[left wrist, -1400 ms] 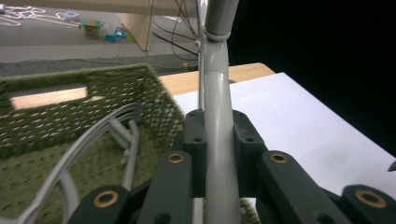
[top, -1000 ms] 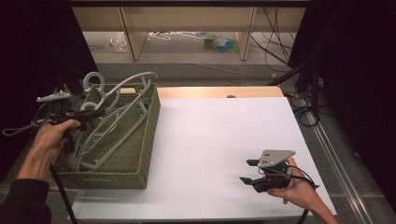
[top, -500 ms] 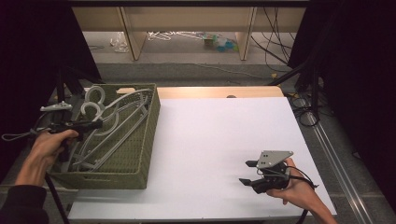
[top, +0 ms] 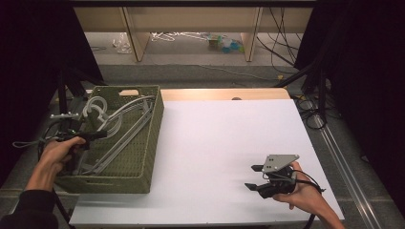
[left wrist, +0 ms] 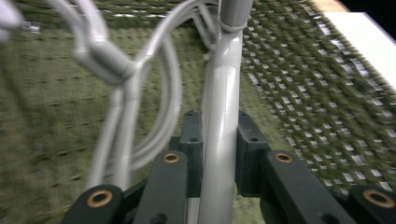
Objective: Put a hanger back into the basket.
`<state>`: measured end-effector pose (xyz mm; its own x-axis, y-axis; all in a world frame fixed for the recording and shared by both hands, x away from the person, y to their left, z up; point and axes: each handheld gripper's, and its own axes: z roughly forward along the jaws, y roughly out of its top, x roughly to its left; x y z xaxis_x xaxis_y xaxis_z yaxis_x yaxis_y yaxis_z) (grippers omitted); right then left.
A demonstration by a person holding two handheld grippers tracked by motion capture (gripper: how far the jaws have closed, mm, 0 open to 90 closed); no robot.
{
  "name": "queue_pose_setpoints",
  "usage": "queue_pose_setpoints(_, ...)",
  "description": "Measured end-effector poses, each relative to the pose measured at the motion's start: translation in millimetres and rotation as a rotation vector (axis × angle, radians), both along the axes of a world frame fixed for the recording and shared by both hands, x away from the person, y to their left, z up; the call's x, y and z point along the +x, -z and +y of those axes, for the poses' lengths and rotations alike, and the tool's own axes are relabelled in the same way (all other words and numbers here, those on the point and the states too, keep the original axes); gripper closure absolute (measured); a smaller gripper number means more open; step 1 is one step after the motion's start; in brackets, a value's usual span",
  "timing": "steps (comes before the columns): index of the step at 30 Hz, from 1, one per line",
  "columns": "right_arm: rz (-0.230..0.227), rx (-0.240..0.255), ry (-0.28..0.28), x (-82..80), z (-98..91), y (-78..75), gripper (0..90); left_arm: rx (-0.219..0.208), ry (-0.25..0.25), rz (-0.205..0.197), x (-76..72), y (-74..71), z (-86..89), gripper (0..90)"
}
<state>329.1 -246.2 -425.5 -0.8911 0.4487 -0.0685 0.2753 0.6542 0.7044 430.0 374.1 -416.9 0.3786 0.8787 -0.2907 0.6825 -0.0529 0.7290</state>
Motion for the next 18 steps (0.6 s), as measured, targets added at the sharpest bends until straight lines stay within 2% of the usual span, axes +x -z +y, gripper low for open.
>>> queue_pose_setpoints(1,0.006,-0.004,-0.001,0.1,-0.2,0.1,37.1,0.052,-0.002,0.0,-0.5,-0.6,1.0,75.7)
queue_pose_setpoints(2,0.007,-0.004,0.003,0.0,-0.2,0.1,37.0,0.083,-0.009,-0.001,-1.1,-0.5,1.4,74.3)
queue_pose_setpoints(4,0.004,-0.003,0.005,0.2,-0.2,0.1,36.8,0.074,-0.022,-0.004,-1.3,1.1,2.4,73.9)
queue_pose_setpoints(6,0.001,0.002,0.004,0.0,0.0,0.8,36.5,0.082,-0.052,-0.006,-1.5,1.8,2.8,72.6)
queue_pose_setpoints(10,0.005,-0.002,0.003,0.8,-0.4,0.3,36.4,0.109,-0.064,-0.006,-1.4,-0.6,4.1,70.6)
queue_pose_setpoints(14,0.002,0.011,0.007,1.4,-1.8,1.0,35.9,0.168,-0.087,-0.065,-4.4,-12.8,3.4,63.0)
queue_pose_setpoints(16,0.001,0.021,0.028,2.4,-3.3,1.2,34.9,0.164,-0.094,-0.1,-7.6,-20.6,0.8,55.0)
queue_pose_setpoints(18,0.0,0.025,0.03,2.7,-3.7,1.1,34.8,0.149,-0.104,-0.136,-11.8,-28.6,-3.0,53.4)
